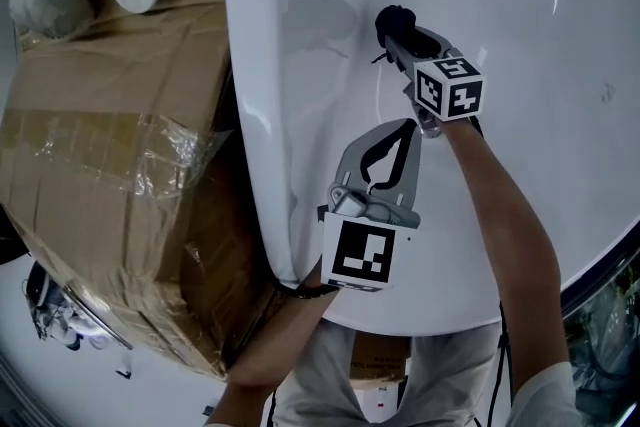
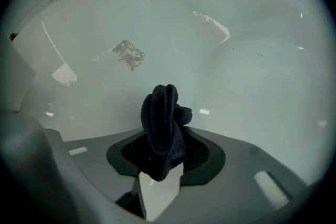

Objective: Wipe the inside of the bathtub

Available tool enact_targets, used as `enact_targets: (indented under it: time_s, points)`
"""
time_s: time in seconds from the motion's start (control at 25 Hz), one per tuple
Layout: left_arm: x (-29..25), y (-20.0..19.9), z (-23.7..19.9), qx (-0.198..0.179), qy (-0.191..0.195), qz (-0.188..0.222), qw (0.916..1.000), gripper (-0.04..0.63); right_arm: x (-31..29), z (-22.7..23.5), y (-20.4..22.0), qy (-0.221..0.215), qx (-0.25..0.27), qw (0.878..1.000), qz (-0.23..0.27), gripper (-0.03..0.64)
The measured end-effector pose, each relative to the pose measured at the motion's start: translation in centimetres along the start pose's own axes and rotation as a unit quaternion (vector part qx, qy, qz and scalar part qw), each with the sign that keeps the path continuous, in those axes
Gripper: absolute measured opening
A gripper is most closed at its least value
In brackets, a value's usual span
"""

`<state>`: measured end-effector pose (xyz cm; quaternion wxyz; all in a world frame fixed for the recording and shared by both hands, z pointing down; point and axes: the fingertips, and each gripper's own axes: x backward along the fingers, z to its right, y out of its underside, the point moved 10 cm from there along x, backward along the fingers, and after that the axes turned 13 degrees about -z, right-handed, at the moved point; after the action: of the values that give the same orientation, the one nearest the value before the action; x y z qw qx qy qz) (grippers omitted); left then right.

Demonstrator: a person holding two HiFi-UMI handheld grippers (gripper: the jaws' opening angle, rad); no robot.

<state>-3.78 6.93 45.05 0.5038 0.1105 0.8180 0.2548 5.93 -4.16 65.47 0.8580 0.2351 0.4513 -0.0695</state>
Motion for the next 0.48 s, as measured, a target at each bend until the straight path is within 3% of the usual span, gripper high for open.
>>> enact_targets:
  time_s: [0.48]
  points:
    - [-0.4, 0.7, -0.9, 0.02, -0.02, -0.014, 0.9995, -0.002, -3.6, 1.4, 0.5, 0.008, -0.033, 0.999, -0.022, 0.15]
